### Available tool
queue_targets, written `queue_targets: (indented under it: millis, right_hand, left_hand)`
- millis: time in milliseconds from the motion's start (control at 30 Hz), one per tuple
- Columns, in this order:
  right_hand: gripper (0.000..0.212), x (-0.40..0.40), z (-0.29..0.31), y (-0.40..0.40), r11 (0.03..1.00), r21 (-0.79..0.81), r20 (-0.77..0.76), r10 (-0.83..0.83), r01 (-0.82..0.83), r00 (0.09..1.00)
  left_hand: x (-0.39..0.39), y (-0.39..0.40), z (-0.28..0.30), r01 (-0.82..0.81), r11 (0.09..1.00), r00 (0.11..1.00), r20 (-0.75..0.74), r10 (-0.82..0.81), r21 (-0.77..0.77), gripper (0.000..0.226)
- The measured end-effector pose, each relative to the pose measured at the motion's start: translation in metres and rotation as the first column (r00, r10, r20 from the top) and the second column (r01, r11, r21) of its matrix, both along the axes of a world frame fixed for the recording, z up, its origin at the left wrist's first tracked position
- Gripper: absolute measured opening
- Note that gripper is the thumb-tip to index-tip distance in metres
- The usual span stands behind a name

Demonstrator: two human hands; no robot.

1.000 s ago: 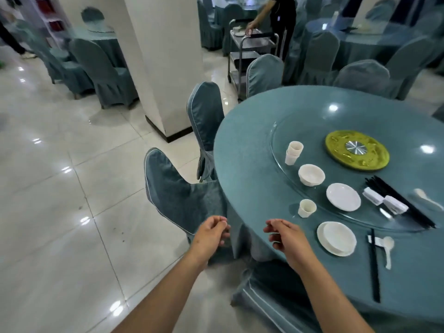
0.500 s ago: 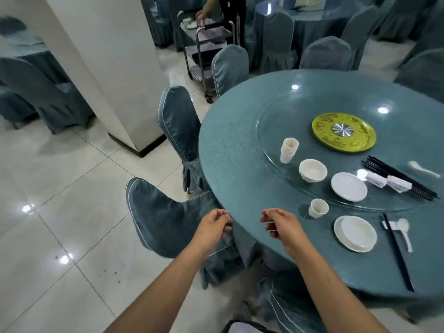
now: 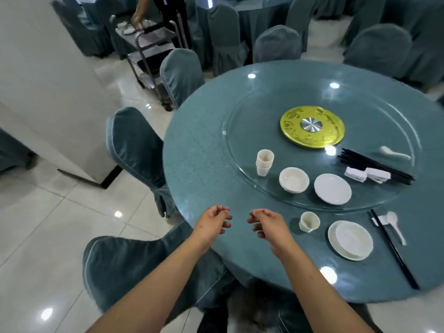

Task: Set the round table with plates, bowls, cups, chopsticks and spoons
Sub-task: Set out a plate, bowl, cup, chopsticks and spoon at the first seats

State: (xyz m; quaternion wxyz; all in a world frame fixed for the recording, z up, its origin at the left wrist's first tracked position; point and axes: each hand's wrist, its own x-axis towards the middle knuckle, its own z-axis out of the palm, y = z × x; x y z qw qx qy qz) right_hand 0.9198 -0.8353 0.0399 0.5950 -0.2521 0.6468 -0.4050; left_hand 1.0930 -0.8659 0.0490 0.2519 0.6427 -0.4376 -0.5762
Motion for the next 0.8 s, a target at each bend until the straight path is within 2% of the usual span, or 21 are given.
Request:
queue_targets:
  millis: [300,433,500,600,700,800]
  right_hand:
    - [0.016,-0.006,-0.030,-0.065,0.979,0.094,-0.109,-0.172,0.182,0.979]
    - [0.016,-0.018,-0.040,-0.097,0.960,0.119,-0.231,-0.221,0.253,0.947]
    - [0.016,-0.023,-0.050,-0.112,0.970,0.121,-0.361,-0.157,0.213,0.919]
    - [0.027,-0.035,-0.064,-0.136,0.981,0.187,-0.508,0.054,0.049,0.860]
    - [0.033,-0.045,-0.077,-0.152,0.957,0.278,-0.562,0.232,-0.082,0.794]
    - [0.025,-0.054,-0.087,-0.176,0.926,0.328,-0.575,0.352,-0.186,0.739]
  left_hand:
    - [-0.032,-0.116,-0.025,0.229,0.973,0.973,-0.044,-0.227,0.026,0.013]
    - [-0.046,-0.166,-0.034,0.296,0.953,0.955,-0.049,-0.293,0.060,0.014]
    - [-0.050,-0.184,-0.044,0.323,0.943,0.946,-0.025,-0.322,0.076,0.012]
    - [-0.057,-0.214,-0.058,0.360,0.930,0.930,0.045,-0.364,0.080,0.012]
    - [-0.067,-0.235,-0.070,0.384,0.921,0.910,0.146,-0.389,0.060,0.013]
    - [-0.085,-0.261,-0.072,0.468,0.884,0.853,0.267,-0.449,-0.012,0.035]
